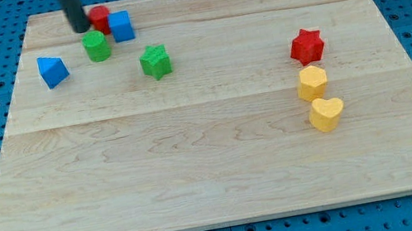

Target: Push red circle towards red star

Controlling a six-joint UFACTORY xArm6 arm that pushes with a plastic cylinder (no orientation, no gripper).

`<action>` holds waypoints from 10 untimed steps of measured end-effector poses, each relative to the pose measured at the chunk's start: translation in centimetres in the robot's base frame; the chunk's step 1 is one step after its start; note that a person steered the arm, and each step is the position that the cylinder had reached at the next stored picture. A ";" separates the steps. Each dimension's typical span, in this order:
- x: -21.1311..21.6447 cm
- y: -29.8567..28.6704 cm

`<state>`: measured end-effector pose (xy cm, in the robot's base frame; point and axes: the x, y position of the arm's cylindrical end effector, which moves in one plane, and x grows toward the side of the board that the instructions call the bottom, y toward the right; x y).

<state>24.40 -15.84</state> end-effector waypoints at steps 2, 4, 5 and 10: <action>-0.7 -0.1; -2.8 5.8; -1.9 14.9; -0.5 35.3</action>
<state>23.87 19.50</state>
